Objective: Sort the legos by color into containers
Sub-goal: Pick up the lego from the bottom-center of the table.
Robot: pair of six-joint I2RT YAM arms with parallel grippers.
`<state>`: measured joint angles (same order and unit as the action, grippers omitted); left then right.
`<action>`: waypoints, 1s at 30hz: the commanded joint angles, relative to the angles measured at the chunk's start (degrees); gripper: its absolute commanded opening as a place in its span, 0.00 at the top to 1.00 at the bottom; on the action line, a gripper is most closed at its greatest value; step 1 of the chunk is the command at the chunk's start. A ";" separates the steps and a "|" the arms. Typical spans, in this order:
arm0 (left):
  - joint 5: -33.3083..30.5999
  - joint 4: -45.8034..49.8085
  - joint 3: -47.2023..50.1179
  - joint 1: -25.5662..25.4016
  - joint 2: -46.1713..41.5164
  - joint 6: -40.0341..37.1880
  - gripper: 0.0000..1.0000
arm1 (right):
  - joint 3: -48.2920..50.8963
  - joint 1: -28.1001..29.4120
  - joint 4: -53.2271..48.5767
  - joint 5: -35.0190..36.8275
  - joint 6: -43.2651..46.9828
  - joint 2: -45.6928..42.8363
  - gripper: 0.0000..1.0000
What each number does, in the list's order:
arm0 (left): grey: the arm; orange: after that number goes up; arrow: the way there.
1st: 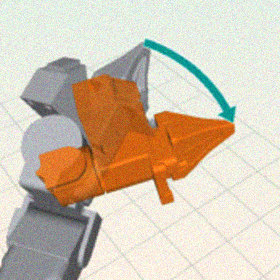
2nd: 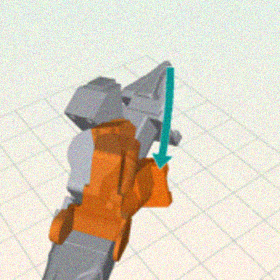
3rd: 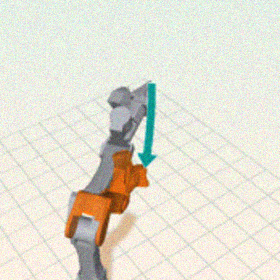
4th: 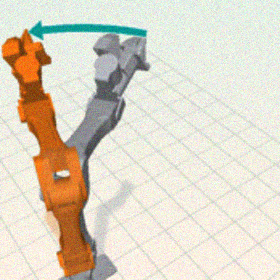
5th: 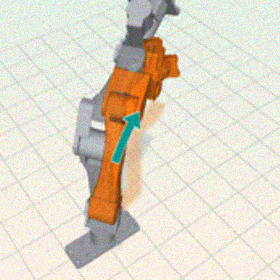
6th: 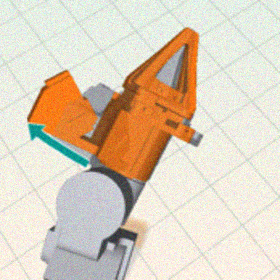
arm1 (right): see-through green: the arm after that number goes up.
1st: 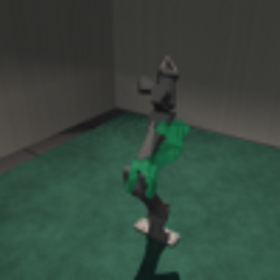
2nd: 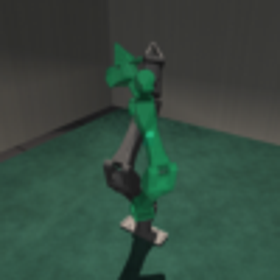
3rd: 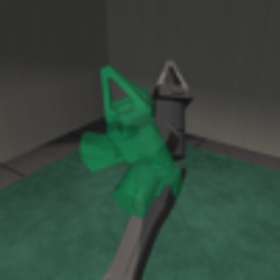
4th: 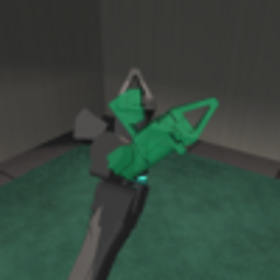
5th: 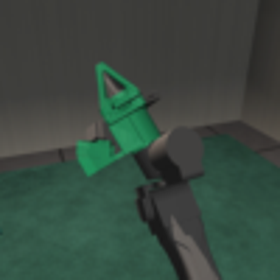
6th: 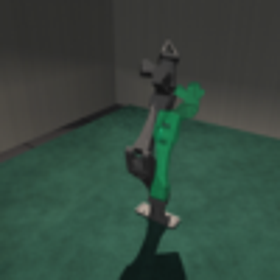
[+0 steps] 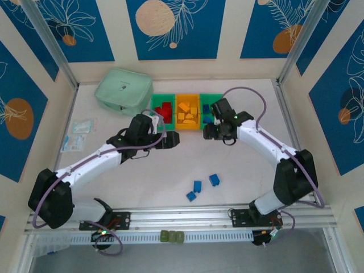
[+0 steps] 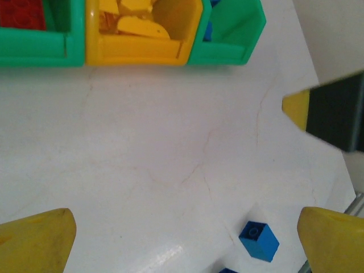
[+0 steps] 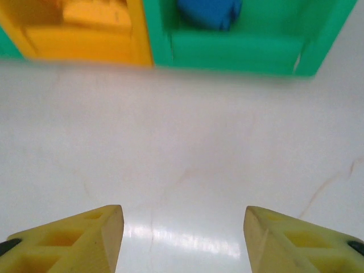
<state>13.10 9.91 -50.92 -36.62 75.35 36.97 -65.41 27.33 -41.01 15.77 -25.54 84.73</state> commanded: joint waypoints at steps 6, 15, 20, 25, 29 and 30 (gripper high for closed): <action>-0.17 -2.43 4.73 -6.38 -2.71 -0.72 0.01 | 11.23 8.41 -8.18 -0.31 -10.73 -9.39 0.38; -1.35 -8.07 10.41 -9.60 -3.42 0.36 0.01 | 20.63 17.80 -8.81 1.34 -20.71 -12.13 0.33; -2.59 -9.56 11.97 -10.09 -3.55 0.55 0.01 | 23.18 19.55 -5.25 0.91 -22.00 -9.80 0.33; -3.17 -10.25 12.51 -10.10 -3.45 0.69 0.01 | 22.51 20.45 -3.76 0.91 -21.77 -5.66 0.34; -3.22 -10.85 12.59 -10.11 -3.12 1.01 0.01 | 22.00 20.28 -3.25 1.91 -21.19 -4.45 0.40; -3.11 -11.02 12.51 -10.07 -2.93 0.99 0.01 | 22.28 19.95 -2.36 1.35 -20.70 -4.33 0.41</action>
<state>10.81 0.73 -38.98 -46.17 72.82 37.45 -42.68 47.40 -44.56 17.02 -46.11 80.12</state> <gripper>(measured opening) 0.993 0.596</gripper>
